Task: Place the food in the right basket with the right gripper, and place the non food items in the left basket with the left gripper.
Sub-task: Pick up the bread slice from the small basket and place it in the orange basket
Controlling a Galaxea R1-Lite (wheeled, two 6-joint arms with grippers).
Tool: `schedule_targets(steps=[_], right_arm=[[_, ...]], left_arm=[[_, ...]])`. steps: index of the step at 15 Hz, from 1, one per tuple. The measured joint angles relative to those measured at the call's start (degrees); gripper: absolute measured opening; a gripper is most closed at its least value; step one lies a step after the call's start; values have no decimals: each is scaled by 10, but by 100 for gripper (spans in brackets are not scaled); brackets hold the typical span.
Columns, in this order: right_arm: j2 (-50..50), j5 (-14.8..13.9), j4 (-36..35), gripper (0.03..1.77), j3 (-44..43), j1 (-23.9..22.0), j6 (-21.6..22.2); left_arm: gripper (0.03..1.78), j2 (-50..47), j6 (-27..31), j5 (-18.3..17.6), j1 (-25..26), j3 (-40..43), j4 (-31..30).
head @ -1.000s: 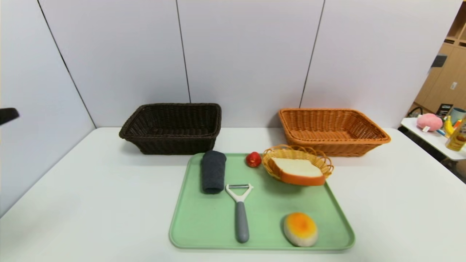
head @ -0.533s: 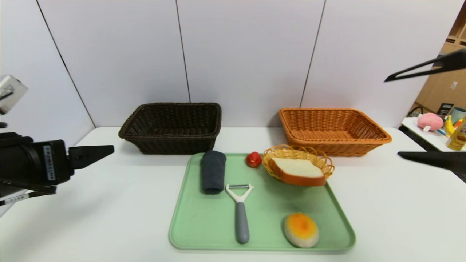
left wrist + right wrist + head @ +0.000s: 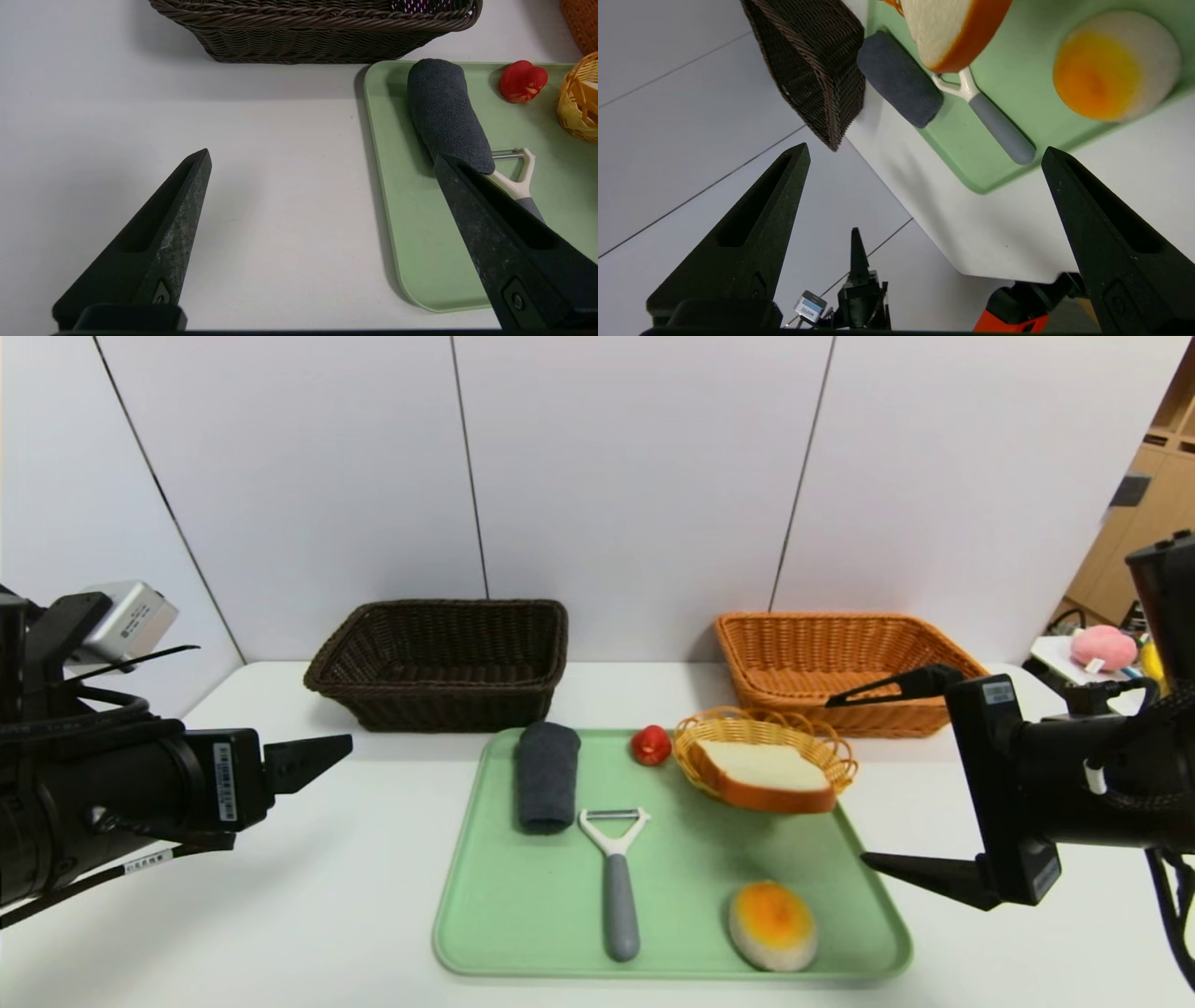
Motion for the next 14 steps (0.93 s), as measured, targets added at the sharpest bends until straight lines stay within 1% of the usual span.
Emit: schedule_targets(steps=[2, 6, 8, 9, 11, 14], right_arm=[[-5, -2, -94, 171, 62, 1, 2], [-9, -5, -246, 171, 169, 1, 4], [-5, -19, -325, 171, 207, 0, 9], [-2, -22, -355, 171, 219, 0, 19], [14, -27, -385, 171, 232, 0, 28], [56, -48, -442, 171, 243, 0, 29]], left_arm=[[169, 2, 0, -1, 0, 0, 0], [169, 4, -1, -1, -2, 1, 0], [169, 5, -1, 0, -3, 5, 0], [169, 6, -1, 0, -4, 7, 0], [169, 7, -2, 0, -5, 10, 0], [169, 8, -3, 0, -5, 14, 0]])
